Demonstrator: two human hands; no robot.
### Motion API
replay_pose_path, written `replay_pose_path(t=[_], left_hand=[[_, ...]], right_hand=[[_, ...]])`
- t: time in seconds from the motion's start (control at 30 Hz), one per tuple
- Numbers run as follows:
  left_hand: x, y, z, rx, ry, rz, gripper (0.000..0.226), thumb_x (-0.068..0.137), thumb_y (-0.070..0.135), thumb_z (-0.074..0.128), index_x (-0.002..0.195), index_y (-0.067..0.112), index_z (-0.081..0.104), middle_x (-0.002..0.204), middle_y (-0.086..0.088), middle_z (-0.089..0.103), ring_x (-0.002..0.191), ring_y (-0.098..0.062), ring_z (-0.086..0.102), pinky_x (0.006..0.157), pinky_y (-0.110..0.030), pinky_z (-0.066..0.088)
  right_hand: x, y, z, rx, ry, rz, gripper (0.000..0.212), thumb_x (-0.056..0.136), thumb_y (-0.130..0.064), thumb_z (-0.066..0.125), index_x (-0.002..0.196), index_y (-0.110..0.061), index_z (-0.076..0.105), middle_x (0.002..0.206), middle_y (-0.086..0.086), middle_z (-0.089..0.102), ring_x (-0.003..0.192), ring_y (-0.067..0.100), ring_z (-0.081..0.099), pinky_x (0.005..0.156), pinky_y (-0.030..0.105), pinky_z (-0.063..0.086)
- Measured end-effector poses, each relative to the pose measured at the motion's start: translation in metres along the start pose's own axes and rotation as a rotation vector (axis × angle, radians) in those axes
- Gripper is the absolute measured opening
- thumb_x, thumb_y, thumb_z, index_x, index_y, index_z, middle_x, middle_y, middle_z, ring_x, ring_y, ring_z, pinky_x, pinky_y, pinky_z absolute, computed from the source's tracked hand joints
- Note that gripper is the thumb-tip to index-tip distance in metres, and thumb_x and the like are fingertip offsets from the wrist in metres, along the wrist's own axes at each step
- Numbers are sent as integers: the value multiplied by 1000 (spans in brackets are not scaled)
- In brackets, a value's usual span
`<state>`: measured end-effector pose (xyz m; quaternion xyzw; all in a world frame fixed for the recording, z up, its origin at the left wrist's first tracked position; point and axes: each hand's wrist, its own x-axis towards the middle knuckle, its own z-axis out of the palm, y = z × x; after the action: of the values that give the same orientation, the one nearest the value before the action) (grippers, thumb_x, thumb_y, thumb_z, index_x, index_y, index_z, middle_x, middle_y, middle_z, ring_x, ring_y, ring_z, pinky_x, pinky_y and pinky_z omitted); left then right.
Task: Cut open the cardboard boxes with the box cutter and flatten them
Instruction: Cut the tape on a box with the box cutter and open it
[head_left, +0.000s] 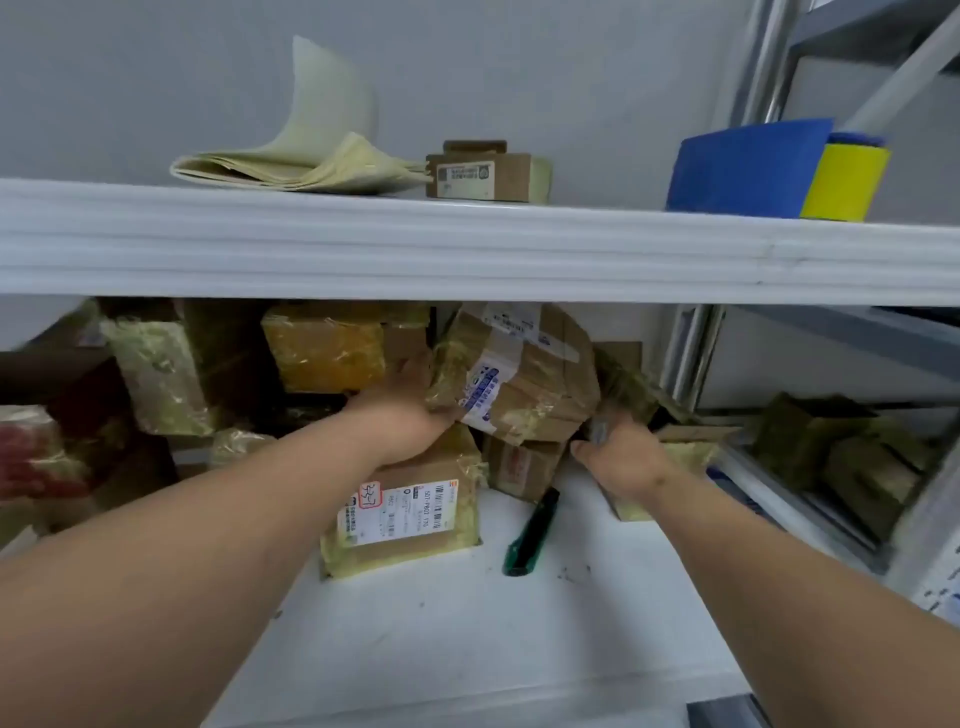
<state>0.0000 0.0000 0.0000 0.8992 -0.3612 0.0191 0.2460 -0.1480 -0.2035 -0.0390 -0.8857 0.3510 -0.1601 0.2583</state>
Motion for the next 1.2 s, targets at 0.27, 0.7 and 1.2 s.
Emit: replay_pose_path(t=[0.27, 0.7, 1.2], left_hand=[[20, 32, 11, -247, 44, -212, 78, 94, 42, 56, 156, 31, 11, 154, -7, 37, 118, -28, 52, 89, -35, 48], [-14, 82, 10, -211, 196, -16, 72, 91, 36, 64, 152, 37, 26, 156, 2, 23, 136, -23, 39, 104, -26, 35], [-106, 105, -9, -571, 132, 185, 52, 97, 23, 58, 140, 46, 37, 139, 6, 47, 119, -10, 51, 102, -27, 42]], right_hand=[[27, -1, -3, 132, -120, -142, 91, 86, -38, 66, 157, -27, 10, 147, 6, 45, 125, 30, 52, 102, 41, 48], [16, 21, -38, 786, -58, -139, 74, 85, -31, 75, 147, -19, 35, 125, -4, 53, 109, 15, 53, 84, 25, 41], [-55, 31, -60, 827, -58, -116, 110, 51, -79, 71, 141, -29, 30, 142, -3, 50, 127, 19, 51, 110, 46, 41]])
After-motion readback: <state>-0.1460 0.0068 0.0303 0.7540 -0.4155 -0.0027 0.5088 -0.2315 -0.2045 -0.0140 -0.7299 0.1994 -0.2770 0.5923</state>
